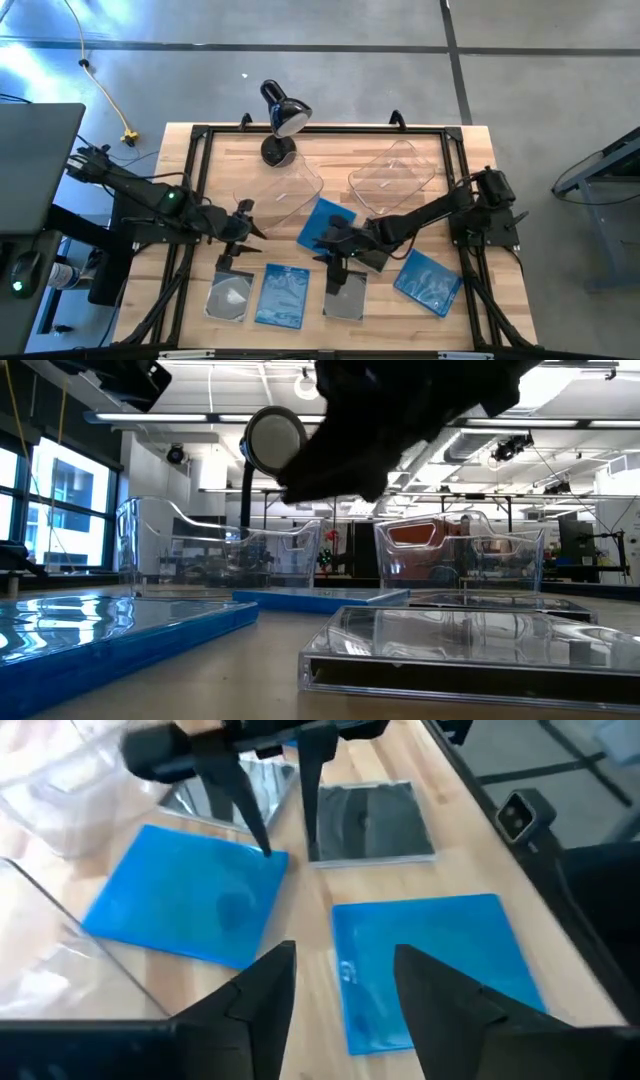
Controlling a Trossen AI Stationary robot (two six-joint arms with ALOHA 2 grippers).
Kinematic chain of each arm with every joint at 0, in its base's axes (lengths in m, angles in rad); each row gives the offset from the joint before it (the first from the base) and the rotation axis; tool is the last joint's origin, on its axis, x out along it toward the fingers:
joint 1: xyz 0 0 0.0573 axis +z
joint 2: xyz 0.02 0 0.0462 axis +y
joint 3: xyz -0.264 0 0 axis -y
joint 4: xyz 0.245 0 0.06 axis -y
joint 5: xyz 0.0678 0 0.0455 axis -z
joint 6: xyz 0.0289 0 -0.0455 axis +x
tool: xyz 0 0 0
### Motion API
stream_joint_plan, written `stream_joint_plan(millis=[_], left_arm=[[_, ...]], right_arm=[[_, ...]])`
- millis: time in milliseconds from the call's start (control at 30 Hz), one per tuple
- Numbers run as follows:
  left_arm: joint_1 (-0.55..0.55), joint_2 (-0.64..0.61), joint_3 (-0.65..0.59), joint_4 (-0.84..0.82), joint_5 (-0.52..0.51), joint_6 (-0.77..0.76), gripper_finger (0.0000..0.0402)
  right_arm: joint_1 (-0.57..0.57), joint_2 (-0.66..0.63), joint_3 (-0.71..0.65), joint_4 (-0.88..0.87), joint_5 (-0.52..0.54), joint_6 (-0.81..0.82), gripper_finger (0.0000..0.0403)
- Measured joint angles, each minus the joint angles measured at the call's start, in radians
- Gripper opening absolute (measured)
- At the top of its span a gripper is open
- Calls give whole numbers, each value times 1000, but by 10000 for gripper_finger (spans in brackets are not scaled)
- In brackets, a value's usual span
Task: Pick & place jewel cases by type
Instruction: Put the bottom left blue CD case into the right transparent bin
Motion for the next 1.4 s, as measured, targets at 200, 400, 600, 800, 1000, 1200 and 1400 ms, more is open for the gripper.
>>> stream_joint_plan(millis=[200, 400, 600, 800, 1000, 1200, 1400], left_arm=[[-14, 47, 0, 3, 195, -67, 172], [-104, 171, 0, 99, 200, -69, 172], [-190, 319, 0, 131, 119, -88, 172], [-255, 402, 0, 222, 61, -246, 172], [-366, 466, 0, 324, 64, -276, 172], [-455, 523, 0, 338, -82, -335, 172], [-463, 592, 0, 342, -167, -360, 172]], right_arm=[[-4, 39, 0, 110, -77, -55, 193], [-10, 69, 1, 133, -81, 31, 211], [-11, 108, 1, 135, -98, 171, 211], [-2, 142, 10, 164, -82, 270, 211], [18, 180, 67, 148, -59, 217, 211], [27, 188, 125, 26, 34, 195, 211], [17, 190, 166, 3, 29, 166, 210]])
